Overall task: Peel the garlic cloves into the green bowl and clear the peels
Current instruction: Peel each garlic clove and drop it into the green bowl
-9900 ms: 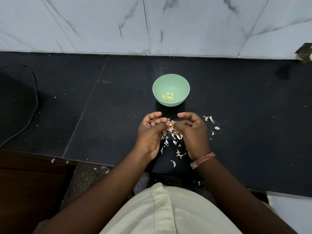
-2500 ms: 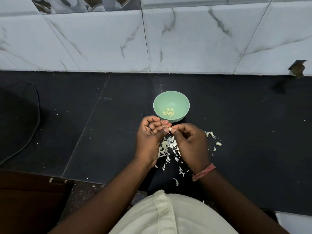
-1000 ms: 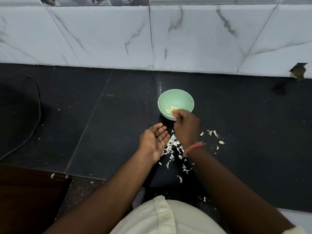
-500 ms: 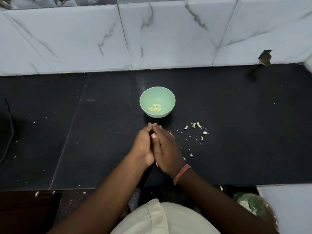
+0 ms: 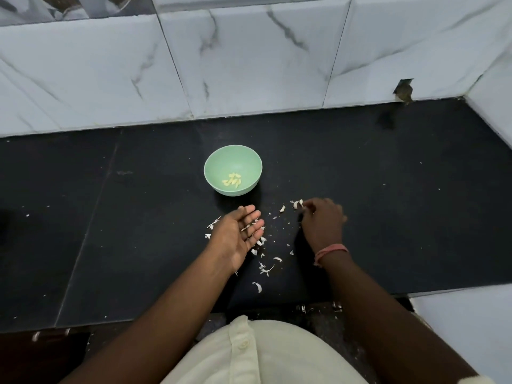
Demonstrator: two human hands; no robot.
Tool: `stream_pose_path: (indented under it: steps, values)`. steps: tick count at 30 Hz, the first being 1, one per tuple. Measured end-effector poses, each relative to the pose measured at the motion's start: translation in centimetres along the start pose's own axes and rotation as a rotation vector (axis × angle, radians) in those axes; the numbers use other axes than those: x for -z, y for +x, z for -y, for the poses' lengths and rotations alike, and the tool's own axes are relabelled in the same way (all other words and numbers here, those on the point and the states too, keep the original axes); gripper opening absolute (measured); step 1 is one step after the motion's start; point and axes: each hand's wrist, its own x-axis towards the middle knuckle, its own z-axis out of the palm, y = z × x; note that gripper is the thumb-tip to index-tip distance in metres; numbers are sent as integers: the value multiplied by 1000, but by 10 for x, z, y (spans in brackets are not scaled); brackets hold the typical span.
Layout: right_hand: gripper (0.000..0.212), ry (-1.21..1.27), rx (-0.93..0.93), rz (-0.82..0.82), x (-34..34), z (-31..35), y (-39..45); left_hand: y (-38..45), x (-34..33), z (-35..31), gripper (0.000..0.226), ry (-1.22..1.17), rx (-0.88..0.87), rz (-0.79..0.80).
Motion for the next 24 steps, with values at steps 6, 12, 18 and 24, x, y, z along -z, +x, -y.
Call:
stream_pose_path:
  steps: [6,12,18,24]
  values:
    - [26,-310,220,107,-3,10,19,1,-24,14,25,-5,0,-51]
    - [18,-341,350,119,0,-2,27,-1,-40,34,22,-101,-9,-122]
    - [18,-360,403,168,2,6,36,-5,-45,47,19,-110,-18,-188]
    - [12,13,345,167,6,18,-3,-6,-33,51,15,9,-101,-132]
